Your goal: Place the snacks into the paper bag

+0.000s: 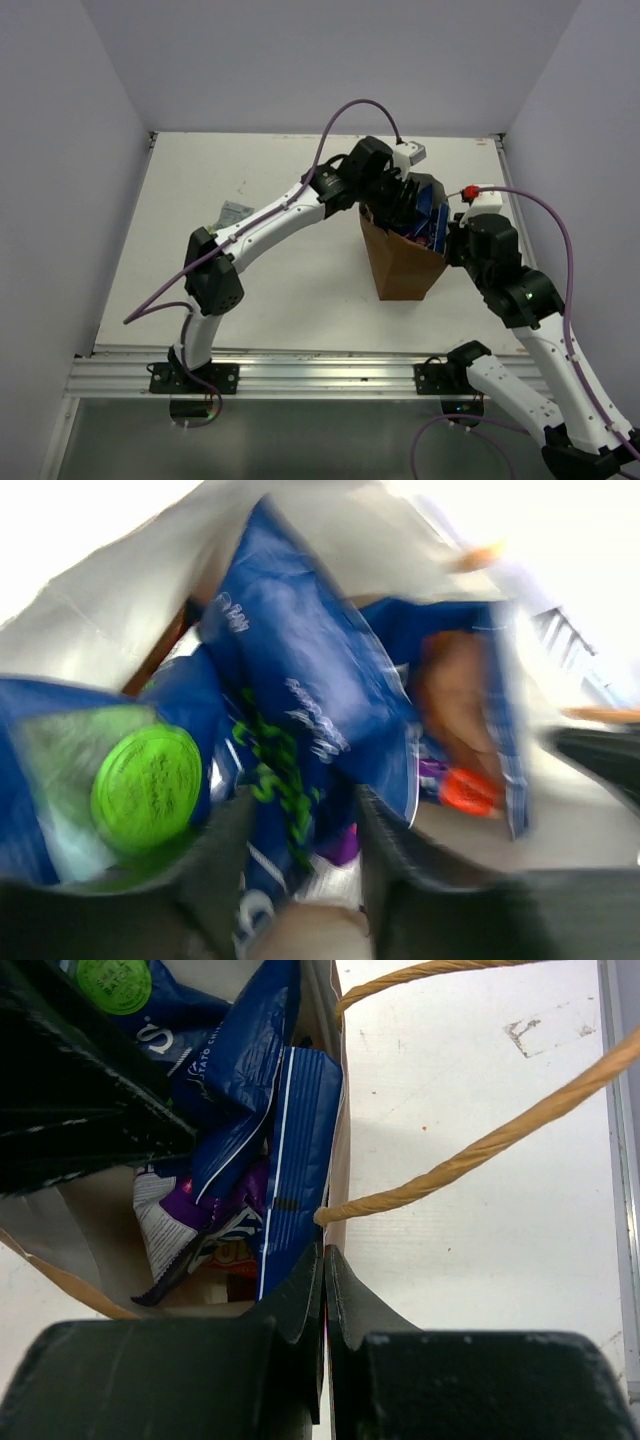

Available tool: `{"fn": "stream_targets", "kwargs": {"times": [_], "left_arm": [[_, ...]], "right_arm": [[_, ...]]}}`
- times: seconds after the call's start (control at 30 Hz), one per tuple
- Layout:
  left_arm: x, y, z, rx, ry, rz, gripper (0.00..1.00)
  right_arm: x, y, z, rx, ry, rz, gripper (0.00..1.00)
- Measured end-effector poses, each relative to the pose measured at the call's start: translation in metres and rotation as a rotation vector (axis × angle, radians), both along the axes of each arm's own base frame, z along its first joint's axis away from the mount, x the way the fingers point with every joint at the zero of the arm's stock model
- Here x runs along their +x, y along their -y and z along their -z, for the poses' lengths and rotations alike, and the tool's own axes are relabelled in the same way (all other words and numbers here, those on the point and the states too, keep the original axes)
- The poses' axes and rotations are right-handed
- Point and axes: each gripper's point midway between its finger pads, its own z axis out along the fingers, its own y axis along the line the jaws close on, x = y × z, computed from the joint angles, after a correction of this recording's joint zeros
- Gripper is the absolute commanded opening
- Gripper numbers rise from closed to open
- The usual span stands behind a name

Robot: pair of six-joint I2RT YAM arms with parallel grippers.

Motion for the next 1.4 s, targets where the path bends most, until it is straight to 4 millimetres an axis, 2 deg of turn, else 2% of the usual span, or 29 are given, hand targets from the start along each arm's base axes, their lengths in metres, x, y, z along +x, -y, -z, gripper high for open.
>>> {"fn": "stream_targets", "kwargs": {"times": [0.03, 0.1, 0.2, 0.27, 0.33, 0.37, 0.43, 0.47, 0.5, 0.53, 0.6, 0.63, 0.7, 0.73, 0.77, 0.8, 0.83, 0.87, 0.93, 1.13, 1.4], "left_arm": [[-0.001, 0.001, -0.008, -0.015, 0.026, 0.009, 0.65], [-0.006, 0.006, -0.04, -0.084, 0.112, 0.024, 0.66], [-0.019, -0.005, -0.108, -0.244, 0.288, 0.006, 0.77], [-0.035, -0.035, -0.156, -0.359, 0.416, -0.045, 0.85], [-0.042, -0.082, -0.197, -0.451, 0.536, -0.181, 0.86], [-0.039, -0.108, -0.215, -0.48, 0.586, -0.28, 0.86], [-0.024, -0.152, -0.235, -0.491, 0.634, -0.489, 0.87], [-0.01, -0.175, -0.238, -0.478, 0.636, -0.605, 0.87], [0.007, -0.197, -0.233, -0.449, 0.627, -0.718, 0.88], [0.029, -0.218, -0.216, -0.391, 0.608, -0.816, 0.89], [0.078, -0.263, -0.15, -0.202, 0.538, -0.991, 0.93], [0.101, -0.29, -0.106, -0.079, 0.489, -1.074, 1.0], [0.13, -0.336, 0.001, 0.19, 0.337, -1.172, 1.0], [0.131, -0.358, 0.053, 0.319, 0.25, -1.199, 1.0], [0.125, -0.379, 0.1, 0.439, 0.159, -1.214, 1.0], [0.113, -0.398, 0.138, 0.536, 0.08, -1.221, 1.0], [0.098, -0.414, 0.164, 0.614, 0.013, -1.225, 1.0], [0.085, -0.425, 0.179, 0.661, -0.035, -1.229, 1.0], [0.075, -0.438, 0.185, 0.692, -0.07, -1.247, 1.0], [0.097, -0.437, 0.172, 0.574, -0.011, -1.285, 1.0], [0.115, -0.443, 0.173, 0.476, 0.015, -1.293, 1.0]], "right_arm": [[0.0, 0.0, 0.0, 0.0, -0.001, 0.0, 0.0], [-0.001, 0.0, 0.001, -0.003, -0.005, 0.0, 0.0], [0.0, 0.0, 0.002, -0.005, -0.01, 0.0, 0.0], [0.0, 0.0, 0.002, -0.005, -0.01, 0.0, 0.0], [0.0, 0.0, 0.002, -0.005, -0.01, 0.0, 0.0], [0.0, 0.0, 0.002, -0.005, -0.01, 0.0, 0.0], [0.0, 0.0, 0.002, -0.005, -0.01, 0.0, 0.0], [0.0, 0.0, 0.002, -0.005, -0.01, 0.0, 0.0], [0.0, 0.0, 0.002, -0.005, -0.01, 0.0, 0.0], [0.0, 0.0, 0.002, -0.005, -0.01, 0.0, 0.0], [0.0, 0.0, 0.002, -0.005, -0.01, 0.0, 0.0], [0.0, 0.0, 0.002, -0.005, -0.01, -0.001, 0.0], [0.0, 0.0, 0.002, -0.005, -0.01, -0.001, 0.0], [0.0, 0.0, 0.002, -0.005, -0.01, -0.001, 0.0], [0.0, 0.0, 0.002, -0.005, -0.01, -0.001, 0.0], [0.0, 0.0, 0.002, -0.005, -0.01, -0.001, 0.0], [0.0, 0.0, 0.002, -0.005, -0.01, -0.001, 0.0], [0.0, 0.0, 0.002, -0.005, -0.01, -0.001, 0.0], [0.0, 0.0, 0.002, -0.005, -0.01, 0.0, 0.0], [0.0, 0.0, 0.003, -0.005, -0.011, -0.001, 0.0], [0.001, -0.001, 0.003, -0.007, -0.014, -0.001, 0.0]]}}
